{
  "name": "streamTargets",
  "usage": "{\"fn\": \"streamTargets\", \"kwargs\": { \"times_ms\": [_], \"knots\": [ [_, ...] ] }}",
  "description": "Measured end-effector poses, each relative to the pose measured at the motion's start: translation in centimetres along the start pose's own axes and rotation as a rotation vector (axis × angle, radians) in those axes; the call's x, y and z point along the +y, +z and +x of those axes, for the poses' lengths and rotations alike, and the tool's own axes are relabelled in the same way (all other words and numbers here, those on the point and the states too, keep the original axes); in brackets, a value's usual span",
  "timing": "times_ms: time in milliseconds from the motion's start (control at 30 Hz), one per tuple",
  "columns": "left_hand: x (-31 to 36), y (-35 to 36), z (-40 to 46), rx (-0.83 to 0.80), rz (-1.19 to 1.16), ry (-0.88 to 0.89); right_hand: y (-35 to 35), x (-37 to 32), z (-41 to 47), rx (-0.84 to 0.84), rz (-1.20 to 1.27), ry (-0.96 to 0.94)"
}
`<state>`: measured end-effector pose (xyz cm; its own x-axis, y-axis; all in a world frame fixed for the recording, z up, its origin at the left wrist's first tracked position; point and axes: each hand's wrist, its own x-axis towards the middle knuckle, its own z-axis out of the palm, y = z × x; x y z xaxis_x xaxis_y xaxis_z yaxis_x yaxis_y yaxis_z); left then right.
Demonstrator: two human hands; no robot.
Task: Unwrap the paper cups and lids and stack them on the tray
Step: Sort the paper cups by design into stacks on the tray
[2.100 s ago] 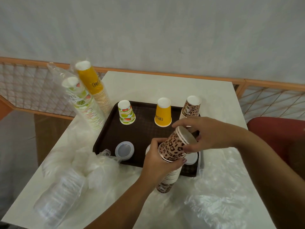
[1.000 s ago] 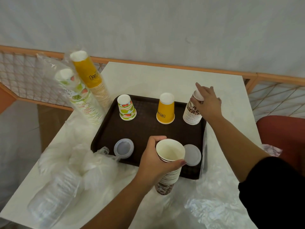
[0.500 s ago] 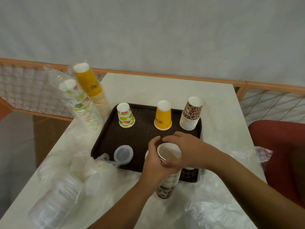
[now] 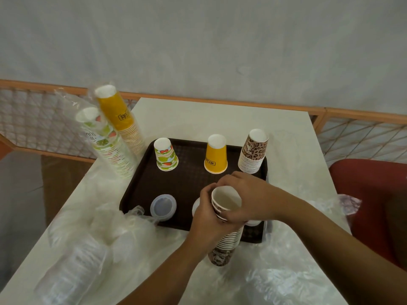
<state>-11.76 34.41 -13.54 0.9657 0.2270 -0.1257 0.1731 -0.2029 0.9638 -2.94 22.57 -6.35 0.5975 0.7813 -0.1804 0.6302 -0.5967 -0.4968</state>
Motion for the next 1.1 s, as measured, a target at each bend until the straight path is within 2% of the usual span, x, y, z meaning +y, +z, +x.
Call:
{"fn": "streamTargets", "kwargs": {
  "times_ms": [67,200,333,367,467,533,600,733,800,1000,1100],
  "knots": [
    [0.0,0.0,0.1,0.014,-0.025,-0.012,-0.7,0.4,0.0,0.005,0.028,0.007],
    [0.3,0.2,0.0,-0.031,-0.028,-0.04,-2.2,1.0,-0.1,-0.102,0.113,0.022],
    [0.5,0.1,0.0,-0.036,-0.015,-0.064,-5.0,3.2,-1.2,-0.196,0.355,0.044],
    [0.5,-0.1,0.2,-0.024,-0.013,-0.073,-5.7,4.0,-1.4,-0.227,0.356,0.057],
    [0.1,-0.4,0.6,-0.025,0.006,-0.087,-5.7,5.6,-0.9,-0.347,0.157,0.1],
    [0.0,-0.4,0.7,-0.026,0.007,-0.091,-4.2,6.3,-0.2,-0.392,0.153,0.117],
    [-0.1,-0.4,0.8,-0.006,0.003,-0.085,-3.5,6.5,0.4,-0.27,0.308,0.137],
    [-0.3,-0.6,0.9,-0.005,0.018,-0.092,-5.0,7.9,2.7,0.409,0.715,0.117],
    [-0.4,-0.7,0.9,-0.007,0.026,-0.1,-5.4,9.2,4.5,0.626,0.771,0.15],
    [-0.1,-0.9,0.6,-0.02,0.017,-0.113,-3.2,11.7,7.7,0.796,0.815,0.311],
    [0.0,-0.9,0.5,-0.02,0.019,-0.111,-2.3,12.1,8.0,0.879,0.729,0.322]
  ]
}}
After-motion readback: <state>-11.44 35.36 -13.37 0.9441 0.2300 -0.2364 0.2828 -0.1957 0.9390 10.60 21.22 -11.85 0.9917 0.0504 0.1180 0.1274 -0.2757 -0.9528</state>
